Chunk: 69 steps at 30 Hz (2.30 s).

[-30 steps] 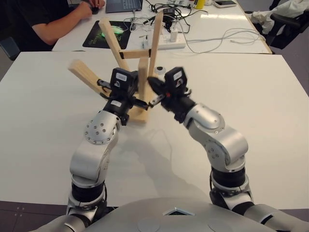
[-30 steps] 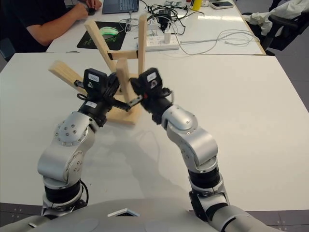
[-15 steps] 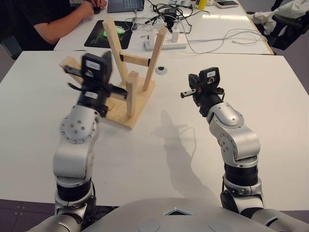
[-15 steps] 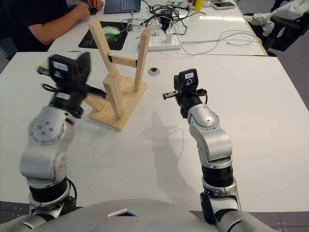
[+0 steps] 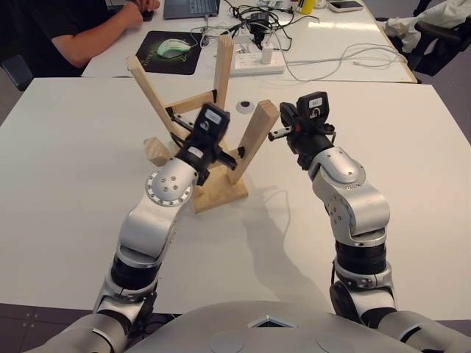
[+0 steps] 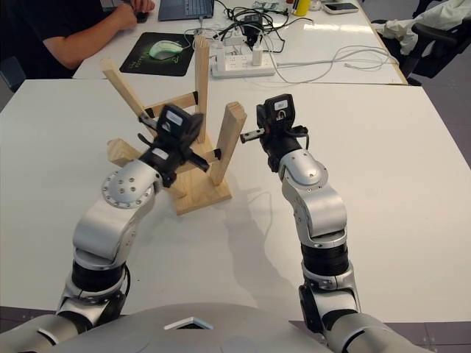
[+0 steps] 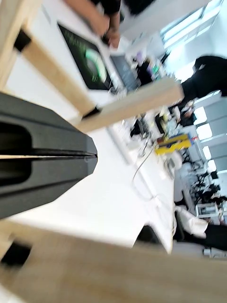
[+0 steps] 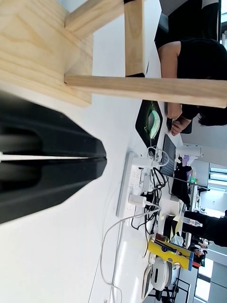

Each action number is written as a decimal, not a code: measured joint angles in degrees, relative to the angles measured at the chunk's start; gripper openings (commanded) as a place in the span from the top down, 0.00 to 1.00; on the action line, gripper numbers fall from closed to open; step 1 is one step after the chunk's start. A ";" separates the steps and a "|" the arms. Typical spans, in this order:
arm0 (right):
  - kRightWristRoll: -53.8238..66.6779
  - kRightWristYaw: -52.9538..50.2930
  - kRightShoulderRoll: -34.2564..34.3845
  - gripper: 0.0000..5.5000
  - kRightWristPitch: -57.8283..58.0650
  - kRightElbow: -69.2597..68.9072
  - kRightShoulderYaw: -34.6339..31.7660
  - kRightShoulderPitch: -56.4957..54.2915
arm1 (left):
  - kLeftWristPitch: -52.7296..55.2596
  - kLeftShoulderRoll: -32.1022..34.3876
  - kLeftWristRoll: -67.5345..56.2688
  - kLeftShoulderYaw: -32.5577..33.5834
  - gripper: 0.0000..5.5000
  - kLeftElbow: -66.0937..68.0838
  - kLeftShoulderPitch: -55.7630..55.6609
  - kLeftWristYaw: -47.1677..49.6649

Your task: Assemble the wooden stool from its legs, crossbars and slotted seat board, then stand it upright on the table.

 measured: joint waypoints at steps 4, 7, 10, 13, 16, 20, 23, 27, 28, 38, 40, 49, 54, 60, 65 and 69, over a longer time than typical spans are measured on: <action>-0.03 0.29 -0.29 1.00 0.28 -0.53 -0.10 1.60 | -7.33 -0.44 0.75 2.88 1.00 -2.60 -5.57 0.36; 0.43 0.44 -0.16 1.00 -0.30 -1.09 -2.03 2.73 | -10.93 -0.74 -1.04 4.61 1.00 -5.45 -9.75 -1.47; 4.73 2.31 0.62 1.00 -5.88 -1.37 -7.91 1.11 | -10.03 -0.55 -3.63 8.35 1.00 -5.99 -10.60 -2.95; 11.14 3.69 0.14 1.00 -9.27 0.91 -15.32 -7.08 | -9.08 0.85 -4.76 10.38 1.00 -6.70 -12.21 -4.59; 18.86 4.01 0.14 1.00 -9.15 2.98 -20.64 -17.04 | -6.38 6.04 -5.26 16.30 1.00 -4.82 -12.40 -6.58; 22.62 3.97 0.40 1.00 -6.49 3.69 -19.81 -20.33 | 2.82 10.92 -8.39 20.88 1.00 -3.13 -8.66 -10.41; 22.47 3.89 -0.01 1.00 -5.77 3.73 -17.89 -18.58 | 13.70 11.71 -16.15 25.02 1.00 -2.35 -8.58 -15.19; 21.96 3.91 -0.58 1.00 -5.43 3.69 -16.46 -16.60 | 20.47 9.92 -23.29 29.65 1.00 -1.76 -8.01 -17.31; 21.95 3.95 -0.80 1.00 -5.43 3.70 -15.61 -16.43 | 22.27 7.72 -25.43 31.60 1.00 -1.80 -7.90 -17.04; 31.63 4.63 1.21 1.00 -4.98 -0.41 -15.07 -25.00 | 19.42 7.75 -26.52 30.57 1.00 -0.81 -6.81 -13.03; 32.93 4.44 1.21 1.00 -5.01 0.68 -15.53 -26.69 | 18.80 7.91 -26.46 30.11 1.00 -0.62 -6.68 -12.35; 33.85 3.74 1.03 1.00 -5.39 4.78 -14.67 -29.93 | 17.48 7.89 -26.64 28.72 1.00 -0.18 -6.41 -10.17; 37.44 8.15 -4.85 1.00 8.02 0.13 -5.17 -14.59 | 17.25 8.26 -27.10 29.12 1.00 0.31 -6.32 -9.75; 38.49 7.14 -2.65 1.00 3.33 1.14 -8.94 -13.98 | 17.29 8.48 -27.87 29.49 1.00 -0.68 -5.09 -8.78; 36.32 5.01 -4.20 1.00 -7.73 4.62 -18.41 -27.12 | 17.80 8.38 -28.67 29.40 1.00 -1.73 -2.31 -7.98; 39.22 4.08 -4.95 1.00 -7.53 5.02 -20.38 -29.84 | 17.58 8.36 -28.85 29.46 1.00 -2.41 -1.66 -7.03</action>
